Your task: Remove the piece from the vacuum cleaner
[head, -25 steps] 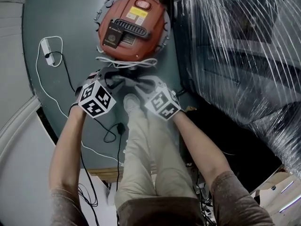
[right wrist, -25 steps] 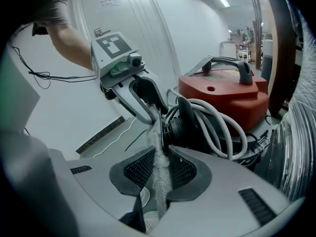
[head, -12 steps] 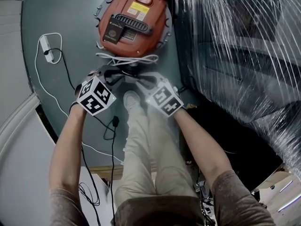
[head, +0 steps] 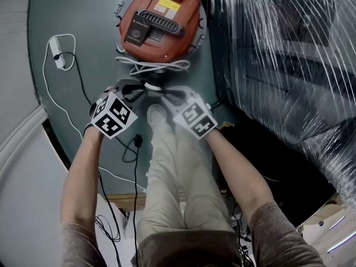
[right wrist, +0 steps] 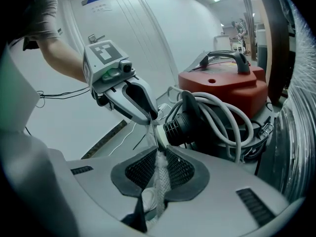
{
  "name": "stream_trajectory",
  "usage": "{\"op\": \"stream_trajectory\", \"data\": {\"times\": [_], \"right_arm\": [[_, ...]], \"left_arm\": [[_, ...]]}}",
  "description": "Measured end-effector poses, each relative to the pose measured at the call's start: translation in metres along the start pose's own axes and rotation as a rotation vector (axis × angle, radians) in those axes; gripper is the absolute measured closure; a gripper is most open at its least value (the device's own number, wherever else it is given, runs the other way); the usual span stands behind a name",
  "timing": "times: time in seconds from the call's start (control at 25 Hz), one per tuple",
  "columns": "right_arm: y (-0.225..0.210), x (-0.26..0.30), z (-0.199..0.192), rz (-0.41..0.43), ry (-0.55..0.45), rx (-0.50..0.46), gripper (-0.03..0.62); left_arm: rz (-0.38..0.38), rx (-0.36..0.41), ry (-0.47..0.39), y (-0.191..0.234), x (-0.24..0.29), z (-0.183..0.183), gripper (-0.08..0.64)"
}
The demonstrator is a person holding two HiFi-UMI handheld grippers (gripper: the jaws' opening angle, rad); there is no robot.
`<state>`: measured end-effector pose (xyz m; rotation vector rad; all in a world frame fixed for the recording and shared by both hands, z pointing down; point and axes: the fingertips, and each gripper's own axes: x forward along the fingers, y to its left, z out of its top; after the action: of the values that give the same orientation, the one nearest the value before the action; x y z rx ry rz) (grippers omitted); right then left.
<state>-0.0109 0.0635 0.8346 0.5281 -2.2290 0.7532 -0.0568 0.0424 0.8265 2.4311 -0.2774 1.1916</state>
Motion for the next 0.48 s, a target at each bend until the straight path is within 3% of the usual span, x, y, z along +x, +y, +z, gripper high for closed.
{"op": "stream_trajectory", "data": {"times": [0.48], "right_arm": [[0.0059, -0.0003, -0.0048, -0.006, -0.024, 0.022, 0.541]], "left_arm": [[0.043, -0.075, -0.006, -0.0075, -0.0018, -0.0064, 0.492]]}}
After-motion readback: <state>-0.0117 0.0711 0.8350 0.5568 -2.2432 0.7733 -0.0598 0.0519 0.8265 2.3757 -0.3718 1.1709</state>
